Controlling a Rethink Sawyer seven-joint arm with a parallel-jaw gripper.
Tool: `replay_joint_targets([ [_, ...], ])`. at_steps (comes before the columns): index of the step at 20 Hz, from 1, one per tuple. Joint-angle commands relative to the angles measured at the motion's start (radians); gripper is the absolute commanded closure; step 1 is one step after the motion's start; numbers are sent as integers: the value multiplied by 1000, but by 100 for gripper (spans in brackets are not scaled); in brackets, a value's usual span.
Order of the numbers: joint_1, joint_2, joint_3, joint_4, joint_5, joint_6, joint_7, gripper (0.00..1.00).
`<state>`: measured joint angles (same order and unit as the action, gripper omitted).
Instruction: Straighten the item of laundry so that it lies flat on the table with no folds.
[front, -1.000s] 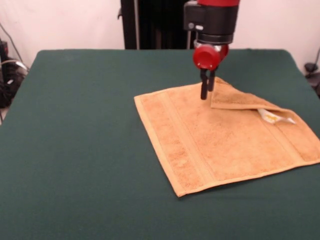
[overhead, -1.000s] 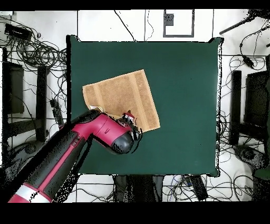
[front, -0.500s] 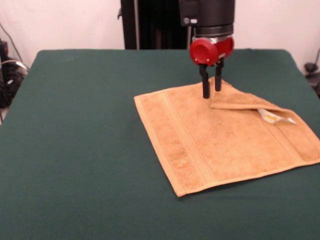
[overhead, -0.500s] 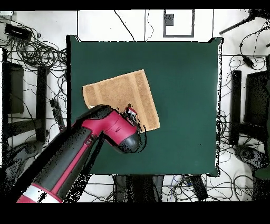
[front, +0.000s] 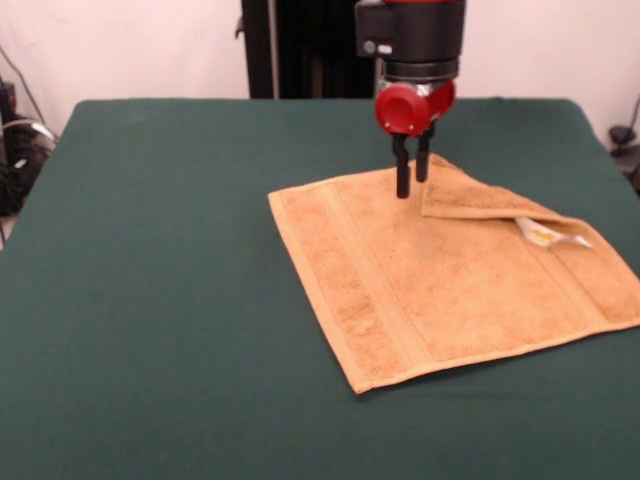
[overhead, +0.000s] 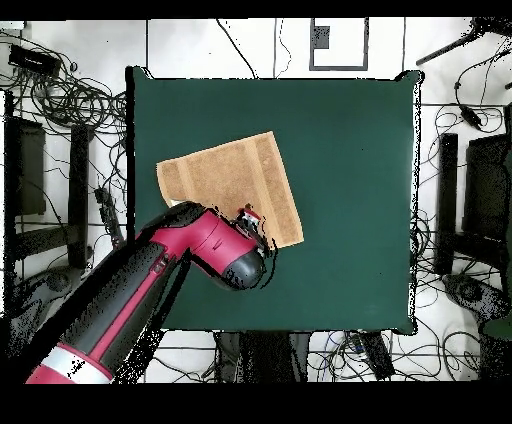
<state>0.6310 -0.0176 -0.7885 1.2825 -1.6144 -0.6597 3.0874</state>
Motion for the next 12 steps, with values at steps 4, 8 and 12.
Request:
replay_joint_targets([
  [4,15,102,193,-49,-15,-50,206,0],
  [8,-8,82,219,-46,6,-65,167,0],
  [12,-55,36,273,-23,58,-69,65,0],
])
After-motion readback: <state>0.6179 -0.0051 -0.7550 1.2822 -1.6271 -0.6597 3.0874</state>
